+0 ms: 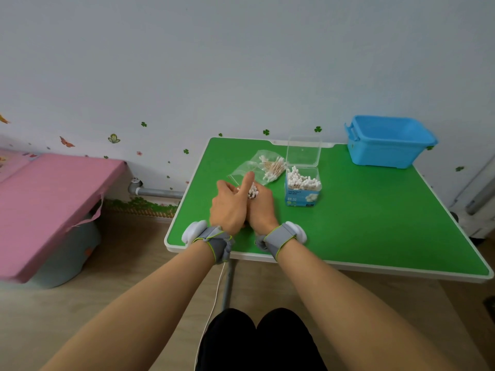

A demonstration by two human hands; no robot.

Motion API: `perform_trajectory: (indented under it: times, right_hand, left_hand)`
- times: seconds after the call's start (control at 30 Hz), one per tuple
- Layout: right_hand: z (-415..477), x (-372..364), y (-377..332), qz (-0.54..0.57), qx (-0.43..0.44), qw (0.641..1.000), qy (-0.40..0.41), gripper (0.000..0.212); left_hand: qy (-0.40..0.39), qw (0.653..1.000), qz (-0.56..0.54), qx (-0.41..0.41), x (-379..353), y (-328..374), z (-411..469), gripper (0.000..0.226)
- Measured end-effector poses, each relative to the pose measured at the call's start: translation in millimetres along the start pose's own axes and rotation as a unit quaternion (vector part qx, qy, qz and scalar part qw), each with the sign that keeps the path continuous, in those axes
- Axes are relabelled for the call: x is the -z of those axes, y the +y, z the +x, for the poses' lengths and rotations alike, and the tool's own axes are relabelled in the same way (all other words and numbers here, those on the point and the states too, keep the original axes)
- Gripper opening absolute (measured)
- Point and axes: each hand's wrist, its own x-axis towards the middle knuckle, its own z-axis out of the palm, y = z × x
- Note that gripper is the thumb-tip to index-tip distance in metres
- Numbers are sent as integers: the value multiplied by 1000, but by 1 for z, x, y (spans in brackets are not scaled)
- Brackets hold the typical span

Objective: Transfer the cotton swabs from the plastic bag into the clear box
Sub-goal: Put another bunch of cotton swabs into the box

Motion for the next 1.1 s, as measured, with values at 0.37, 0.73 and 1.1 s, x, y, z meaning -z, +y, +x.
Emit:
perform_trajectory:
  times: [0.37, 0.73, 1.1]
  right_hand:
    - [-1, -2, 0, 51, -29, 998, 5, 26]
    - [-4, 1, -2, -33, 14, 999, -1, 40]
    - [-3, 0, 0, -39, 62, 997, 13, 36]
  left_hand:
    - [2, 1000, 22, -10, -2, 0, -1, 63]
    - [-15, 999, -35, 33, 1, -2, 5, 55]
    - [5, 990, -138, 41, 1, -10, 5, 49]
